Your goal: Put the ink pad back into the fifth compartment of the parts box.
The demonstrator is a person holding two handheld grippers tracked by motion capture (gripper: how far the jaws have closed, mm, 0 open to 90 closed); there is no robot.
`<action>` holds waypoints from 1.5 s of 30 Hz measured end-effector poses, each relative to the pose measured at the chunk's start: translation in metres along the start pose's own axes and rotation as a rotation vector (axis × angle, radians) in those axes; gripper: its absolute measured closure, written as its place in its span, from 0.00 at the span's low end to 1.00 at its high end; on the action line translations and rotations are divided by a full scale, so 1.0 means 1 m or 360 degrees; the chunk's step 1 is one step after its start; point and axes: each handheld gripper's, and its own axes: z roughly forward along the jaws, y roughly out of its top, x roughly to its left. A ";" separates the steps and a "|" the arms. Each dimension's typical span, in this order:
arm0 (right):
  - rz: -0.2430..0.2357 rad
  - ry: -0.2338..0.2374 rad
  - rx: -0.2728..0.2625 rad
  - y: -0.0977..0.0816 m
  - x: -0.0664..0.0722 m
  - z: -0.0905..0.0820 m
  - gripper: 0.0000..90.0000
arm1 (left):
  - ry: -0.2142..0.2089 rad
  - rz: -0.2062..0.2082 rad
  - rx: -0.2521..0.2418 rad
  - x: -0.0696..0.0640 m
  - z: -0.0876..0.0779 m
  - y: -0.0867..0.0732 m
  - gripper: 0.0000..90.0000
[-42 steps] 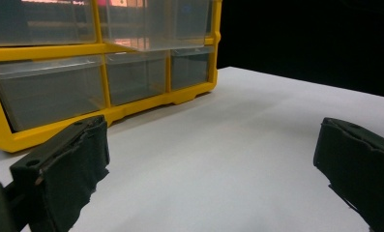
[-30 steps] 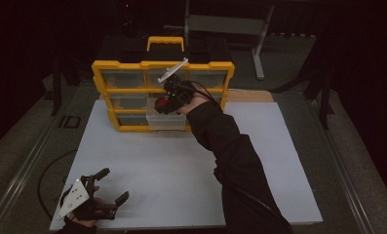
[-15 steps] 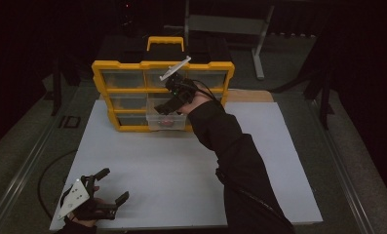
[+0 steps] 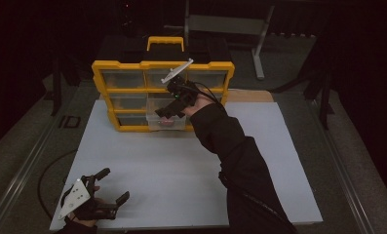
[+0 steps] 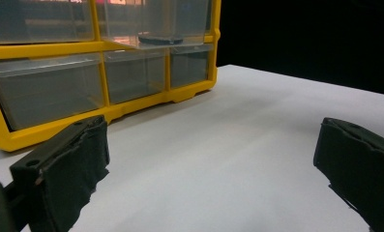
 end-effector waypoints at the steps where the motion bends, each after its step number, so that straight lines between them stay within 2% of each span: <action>1: 0.0000 0.0000 0.0000 0.000 0.000 0.000 0.09 | 0.0000 -0.0001 0.0000 0.000 0.000 0.000 0.00; 5: -0.0013 0.0006 -0.0010 -0.003 0.001 -0.003 0.09 | 0.0000 -0.0003 -0.0002 0.000 0.000 0.000 0.00; 17: 0.0052 -0.0066 -0.0026 -0.022 -0.006 -0.027 0.09 | 0.0004 -0.0006 0.0005 0.000 0.001 -0.001 0.00; 27: 0.0113 -0.0106 -0.0048 -0.051 -0.014 -0.051 0.09 | 0.0011 0.0011 0.0018 -0.001 0.002 0.000 0.00; 33: 0.0126 -0.0142 -0.0051 -0.068 -0.016 -0.062 0.09 | 0.0011 0.0012 0.0020 -0.001 0.002 0.000 0.00; 42: 0.0167 -0.0162 -0.0067 -0.096 -0.019 -0.071 0.09 | 0.0010 0.0020 0.0025 -0.002 0.003 0.000 0.00; 45: 0.0195 -0.0164 -0.0067 -0.110 -0.020 -0.073 0.09 | 0.0009 0.0022 0.0029 -0.002 0.003 0.000 0.00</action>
